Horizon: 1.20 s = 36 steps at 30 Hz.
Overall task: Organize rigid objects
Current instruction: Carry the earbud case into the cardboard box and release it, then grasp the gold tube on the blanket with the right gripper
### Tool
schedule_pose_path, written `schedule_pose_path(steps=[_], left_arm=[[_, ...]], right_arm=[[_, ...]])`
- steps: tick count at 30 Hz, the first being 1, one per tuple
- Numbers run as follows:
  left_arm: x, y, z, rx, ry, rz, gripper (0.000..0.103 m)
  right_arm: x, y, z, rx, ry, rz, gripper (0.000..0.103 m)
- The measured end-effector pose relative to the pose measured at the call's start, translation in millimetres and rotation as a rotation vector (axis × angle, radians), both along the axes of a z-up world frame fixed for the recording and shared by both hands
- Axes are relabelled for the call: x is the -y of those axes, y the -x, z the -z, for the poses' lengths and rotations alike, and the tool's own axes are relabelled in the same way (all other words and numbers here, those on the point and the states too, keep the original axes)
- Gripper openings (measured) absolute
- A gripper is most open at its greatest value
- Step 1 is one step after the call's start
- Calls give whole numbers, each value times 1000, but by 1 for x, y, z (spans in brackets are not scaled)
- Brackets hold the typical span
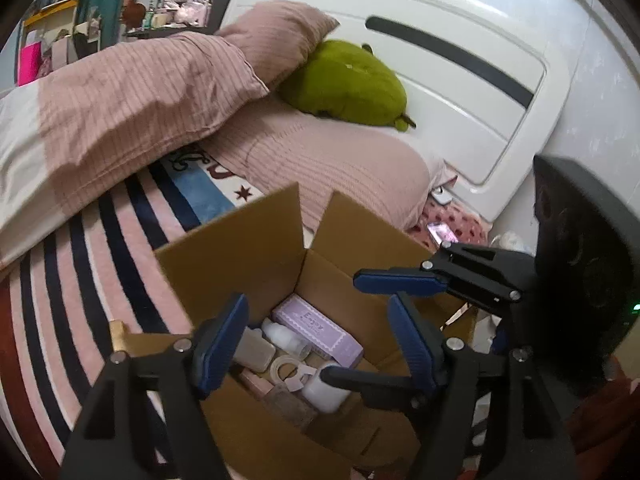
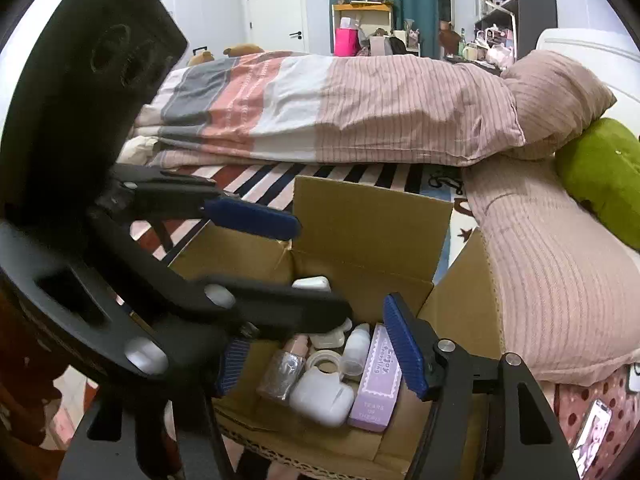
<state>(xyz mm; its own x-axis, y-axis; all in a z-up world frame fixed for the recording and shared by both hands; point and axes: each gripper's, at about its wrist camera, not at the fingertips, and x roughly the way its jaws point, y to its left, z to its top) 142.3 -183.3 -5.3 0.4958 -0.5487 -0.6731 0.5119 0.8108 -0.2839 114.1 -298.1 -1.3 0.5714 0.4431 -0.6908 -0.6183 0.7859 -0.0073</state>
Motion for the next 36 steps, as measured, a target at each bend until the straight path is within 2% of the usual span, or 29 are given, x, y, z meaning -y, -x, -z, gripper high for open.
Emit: schedule_pose_path(steps=[7,12,17,23,28,34,36], left_arm=[[-52,22,-22,62,17,-87,75],[-111,47,-27,101,-9,-225,76],[-175,74,-15,120,-52,-373,76],[-237,102,16,105,-24,-489,76],[-270,119,53,70,-6,-549,76],[-278,126,85,29,15,-551,76],[-277,125,93,17,31,-542,76]], right_arm=[[-26,12,-10,14,-18,-37,60],[-69,32,-17,30,-43,-111,60],[-130,56,-12,23,-56,-220,60],[-197,65,27,-75,-38,-278,60],[-213,39,84,-120,-13,-122,60],[-192,-14,133,-57,24,162,60],[-187,-28,139,-40,24,216,60]])
